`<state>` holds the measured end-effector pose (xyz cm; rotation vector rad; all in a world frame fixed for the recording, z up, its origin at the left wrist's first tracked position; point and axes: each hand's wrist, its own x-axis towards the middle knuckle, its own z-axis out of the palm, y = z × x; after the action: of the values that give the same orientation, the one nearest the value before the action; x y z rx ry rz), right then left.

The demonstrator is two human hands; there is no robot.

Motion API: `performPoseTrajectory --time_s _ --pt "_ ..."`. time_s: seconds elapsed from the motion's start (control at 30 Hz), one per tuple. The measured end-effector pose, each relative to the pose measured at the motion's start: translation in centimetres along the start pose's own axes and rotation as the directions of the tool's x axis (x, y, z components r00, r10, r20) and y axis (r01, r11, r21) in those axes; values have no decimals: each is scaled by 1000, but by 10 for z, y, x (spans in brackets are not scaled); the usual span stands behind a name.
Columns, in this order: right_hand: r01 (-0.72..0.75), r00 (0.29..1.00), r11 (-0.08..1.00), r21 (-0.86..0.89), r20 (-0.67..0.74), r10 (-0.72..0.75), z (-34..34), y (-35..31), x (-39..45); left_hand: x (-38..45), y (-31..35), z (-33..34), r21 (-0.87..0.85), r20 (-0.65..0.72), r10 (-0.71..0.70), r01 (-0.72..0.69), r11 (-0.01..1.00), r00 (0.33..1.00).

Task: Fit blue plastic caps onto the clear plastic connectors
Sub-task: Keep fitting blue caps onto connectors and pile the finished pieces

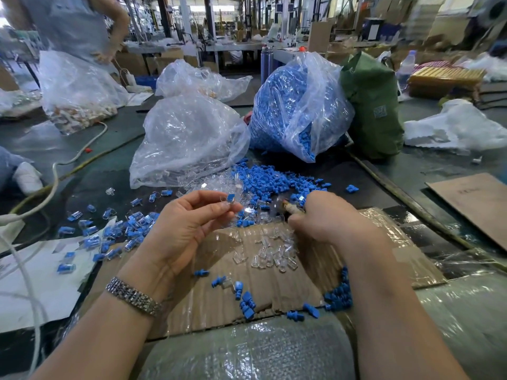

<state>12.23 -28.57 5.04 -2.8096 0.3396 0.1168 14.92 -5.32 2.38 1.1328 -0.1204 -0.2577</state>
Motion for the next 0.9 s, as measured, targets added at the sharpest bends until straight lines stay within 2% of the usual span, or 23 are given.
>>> performPoseTrajectory --time_s 0.1,0.23,0.33,0.4,0.47,0.63,0.9 --pt "14 1000 1000 19 -4 -14 0 2 2 -1 1 3 -12 -23 2 -2 1000 1000" --pt "66 996 997 40 61 -69 0 3 3 -2 2 4 -8 -40 14 -14 1000 999" --pt "155 986 968 199 37 -165 -5 -4 -1 -2 2 3 -27 -50 27 -29 999 998" --pt "209 969 899 384 45 -244 -9 -9 -6 0 4 1 -32 -51 44 -46 998 998" --pt "222 936 815 535 117 -332 -12 -12 -14 1 5 -1 -24 -49 70 -71 997 996" --pt "277 860 801 531 235 -453 -10 -20 -23 3 4 -3 -19 -30 115 -115 993 993" --pt "293 835 777 557 248 -492 -5 -27 -24 0 3 1 121 5 199 -198 973 980"
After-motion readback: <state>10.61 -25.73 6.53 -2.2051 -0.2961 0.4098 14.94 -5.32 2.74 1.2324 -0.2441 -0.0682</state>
